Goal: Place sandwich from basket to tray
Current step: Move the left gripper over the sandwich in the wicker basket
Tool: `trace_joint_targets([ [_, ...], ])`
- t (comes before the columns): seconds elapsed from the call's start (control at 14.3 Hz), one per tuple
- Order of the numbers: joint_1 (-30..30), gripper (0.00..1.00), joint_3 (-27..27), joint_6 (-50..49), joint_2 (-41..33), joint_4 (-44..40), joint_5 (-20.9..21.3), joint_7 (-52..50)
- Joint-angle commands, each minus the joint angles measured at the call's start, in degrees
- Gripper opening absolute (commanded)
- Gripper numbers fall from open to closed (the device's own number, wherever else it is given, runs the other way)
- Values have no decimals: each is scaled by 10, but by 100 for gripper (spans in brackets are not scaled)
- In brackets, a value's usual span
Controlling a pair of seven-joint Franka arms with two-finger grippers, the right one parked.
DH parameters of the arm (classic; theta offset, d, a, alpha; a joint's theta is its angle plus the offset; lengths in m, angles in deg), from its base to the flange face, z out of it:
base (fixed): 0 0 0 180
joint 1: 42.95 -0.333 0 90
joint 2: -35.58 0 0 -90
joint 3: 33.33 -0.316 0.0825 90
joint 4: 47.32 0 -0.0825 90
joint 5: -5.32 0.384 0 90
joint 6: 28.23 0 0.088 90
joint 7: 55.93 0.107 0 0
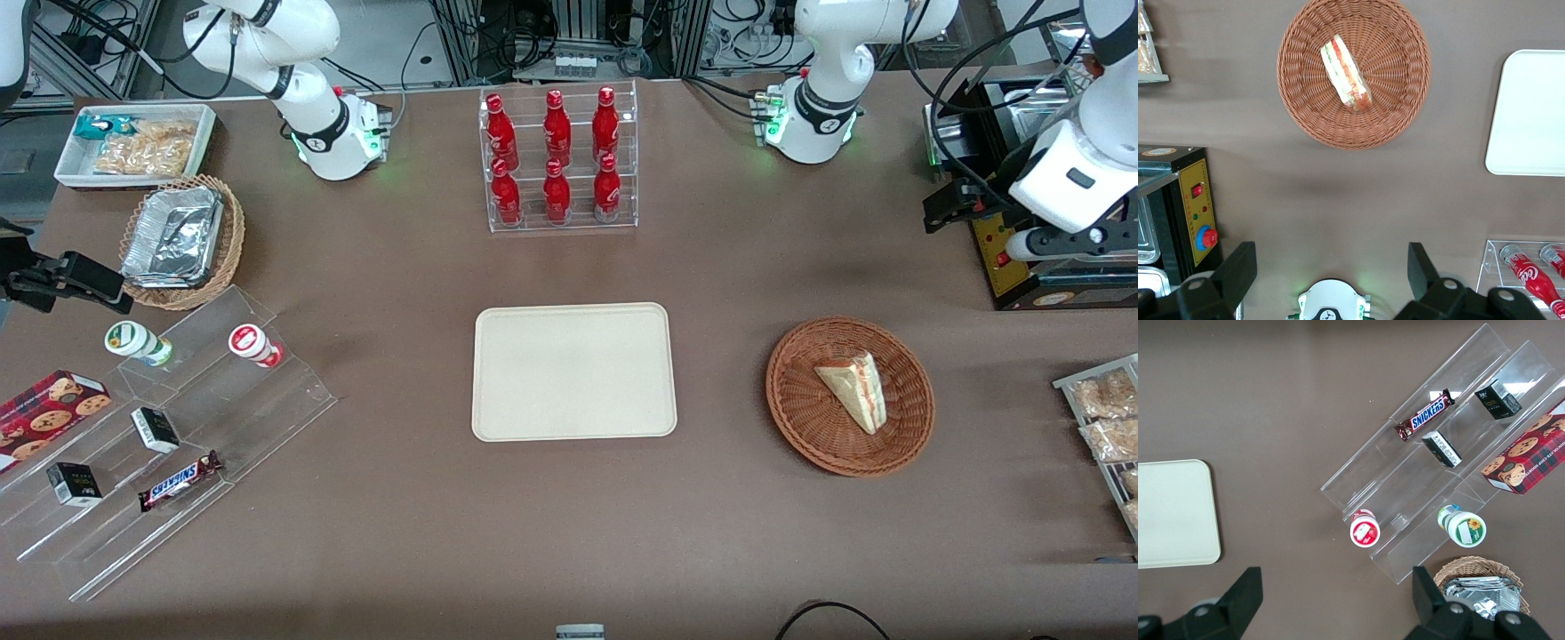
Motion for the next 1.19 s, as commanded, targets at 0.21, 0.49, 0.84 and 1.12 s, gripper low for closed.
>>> trace_joint_targets([
  [0.21,5,100,-9,-8,51,-14,-9,6],
  [0.49,2,100,-11,50,107,22,-25,6],
  [0.84,1,100,-13,248,107,176,-25,6],
  [1.12,2,100,-30,380,111,257,-27,0],
])
